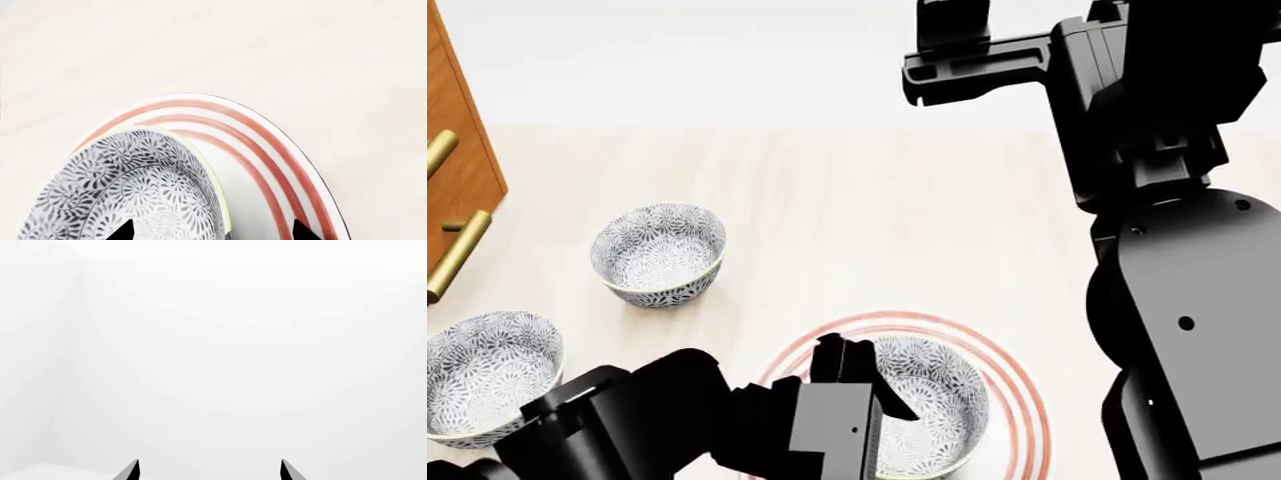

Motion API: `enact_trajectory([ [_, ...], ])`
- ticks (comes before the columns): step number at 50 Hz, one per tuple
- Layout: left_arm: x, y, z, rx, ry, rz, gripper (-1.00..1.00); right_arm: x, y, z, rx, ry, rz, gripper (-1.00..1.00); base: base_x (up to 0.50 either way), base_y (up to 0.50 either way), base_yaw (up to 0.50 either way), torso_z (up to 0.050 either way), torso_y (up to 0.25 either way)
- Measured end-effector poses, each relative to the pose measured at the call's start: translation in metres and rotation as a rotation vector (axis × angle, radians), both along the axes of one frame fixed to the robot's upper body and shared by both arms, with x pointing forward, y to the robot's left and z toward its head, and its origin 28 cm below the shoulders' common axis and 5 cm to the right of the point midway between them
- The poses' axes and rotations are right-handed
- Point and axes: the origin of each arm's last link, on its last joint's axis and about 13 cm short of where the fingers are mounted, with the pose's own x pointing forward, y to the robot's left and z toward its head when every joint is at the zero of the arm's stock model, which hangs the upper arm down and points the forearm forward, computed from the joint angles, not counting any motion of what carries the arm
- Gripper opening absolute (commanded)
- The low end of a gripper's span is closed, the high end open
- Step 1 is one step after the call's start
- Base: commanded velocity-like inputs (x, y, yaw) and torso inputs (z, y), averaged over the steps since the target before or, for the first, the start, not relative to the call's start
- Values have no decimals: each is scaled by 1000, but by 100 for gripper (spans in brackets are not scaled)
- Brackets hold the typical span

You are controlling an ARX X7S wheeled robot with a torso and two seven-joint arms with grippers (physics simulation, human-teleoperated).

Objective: Put the bowl at the front on the plate.

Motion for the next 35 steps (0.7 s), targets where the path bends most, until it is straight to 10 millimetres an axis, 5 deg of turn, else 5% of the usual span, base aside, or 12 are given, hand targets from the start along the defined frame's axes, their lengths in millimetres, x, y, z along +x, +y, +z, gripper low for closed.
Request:
enact_trajectory([
  [24,10,-6,33,-331,216,32,100,2,-3,0,-5,-5,-23,100,0,0,0,0,0],
  [35,15,-3,45,-497,159,118,100,3,-2,-3,-9,-5,-28,100,0,0,0,0,0],
])
